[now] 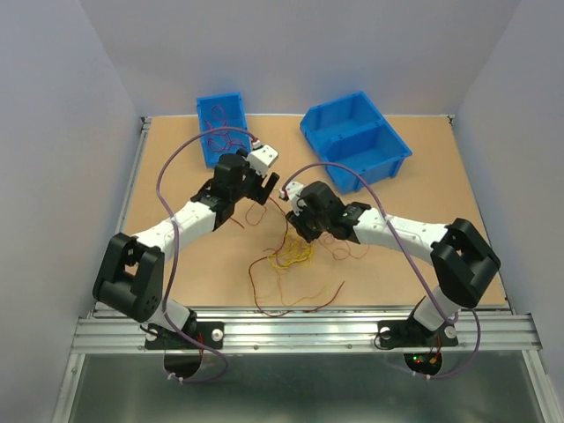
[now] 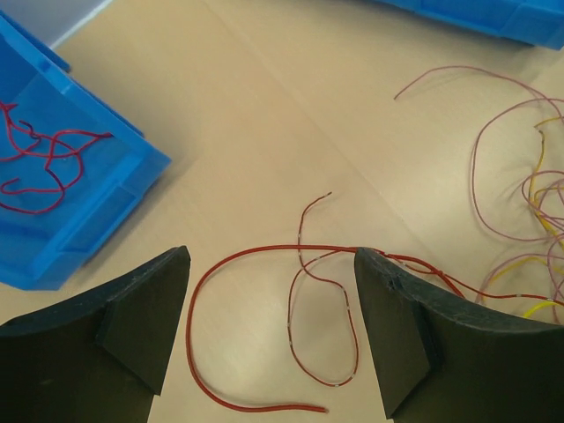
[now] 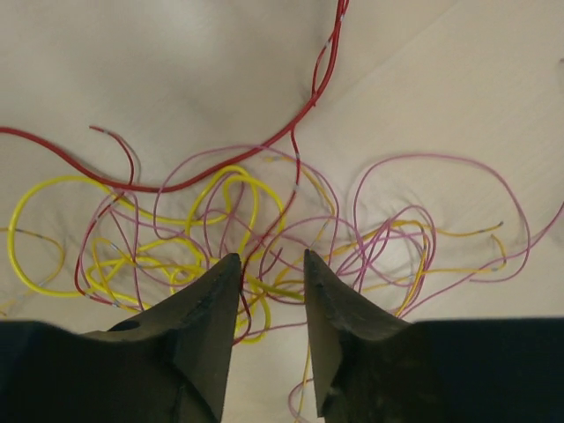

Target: Untangle the cables

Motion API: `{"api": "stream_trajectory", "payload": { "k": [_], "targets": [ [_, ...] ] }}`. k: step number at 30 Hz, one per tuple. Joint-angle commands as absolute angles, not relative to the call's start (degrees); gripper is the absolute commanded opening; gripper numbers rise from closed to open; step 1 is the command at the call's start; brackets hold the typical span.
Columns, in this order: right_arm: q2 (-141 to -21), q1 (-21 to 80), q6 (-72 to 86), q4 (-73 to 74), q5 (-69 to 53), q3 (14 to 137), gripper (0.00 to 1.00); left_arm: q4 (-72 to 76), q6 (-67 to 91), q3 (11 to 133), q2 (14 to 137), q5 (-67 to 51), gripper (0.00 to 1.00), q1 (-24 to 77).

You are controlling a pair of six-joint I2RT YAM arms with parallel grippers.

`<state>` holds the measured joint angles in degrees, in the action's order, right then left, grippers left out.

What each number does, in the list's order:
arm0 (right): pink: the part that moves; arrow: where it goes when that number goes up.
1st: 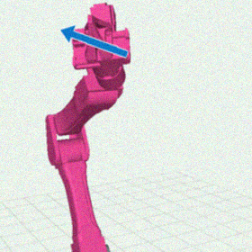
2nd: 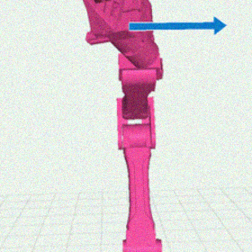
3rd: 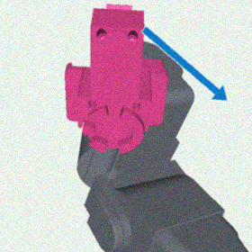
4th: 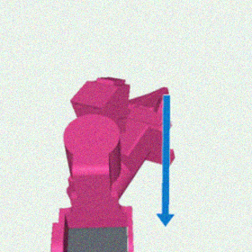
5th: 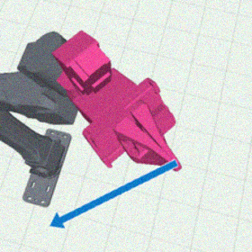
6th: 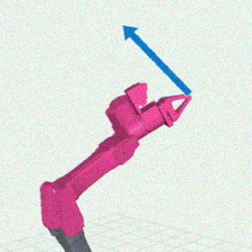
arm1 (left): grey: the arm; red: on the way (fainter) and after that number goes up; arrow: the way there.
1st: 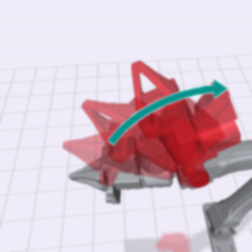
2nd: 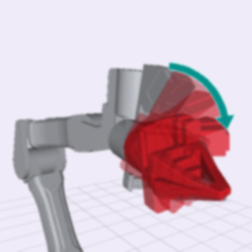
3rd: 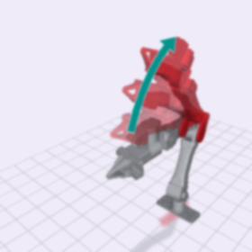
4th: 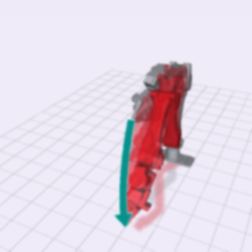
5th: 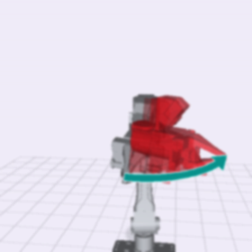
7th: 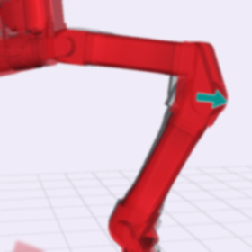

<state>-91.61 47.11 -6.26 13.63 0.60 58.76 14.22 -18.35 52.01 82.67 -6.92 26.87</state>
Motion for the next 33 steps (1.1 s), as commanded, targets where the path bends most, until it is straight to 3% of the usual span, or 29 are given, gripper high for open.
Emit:
{"api": "stream_trajectory", "payload": {
  "k": [1,3,4,5,7,16,33],
  "targets": [
    [-92.46,47.11,-8.35,13.8,-0.71,63.98,0.39,18.11,-18.72,53.08,85.59,-6.24,0.87,26.98],
    [-92.2,47.11,-8.61,13.89,-0.62,63.81,0.28,16.27,-20.3,54.31,87.18,-6.15,0.87,27.07],
    [-91.41,47.11,-8.61,13.89,-0.44,63.72,0.15,15.3,-20.82,55.53,88.84,-6.5,0.86,27.16],
    [-90.71,47.11,-8.27,13.89,-0.35,63.46,0.08,14.42,-21.79,56.16,89.81,-6.76,0.86,27.33],
    [-87.74,47.11,-6.26,13.8,3.67,62.24,0.01,12.84,-22.67,57.21,92.01,-5.55,0.84,28.12],
    [-78.23,47.11,7.46,20.21,25.56,56.61,0.01,10.81,-28.04,57.3,92.9,-7.47,0.84,28.39],
    [-77.34,47.02,6.42,20.92,22.76,56.69,0.01,17.66,-33.31,57.03,96.41,-7.64,0.82,28.48]
  ]
}}
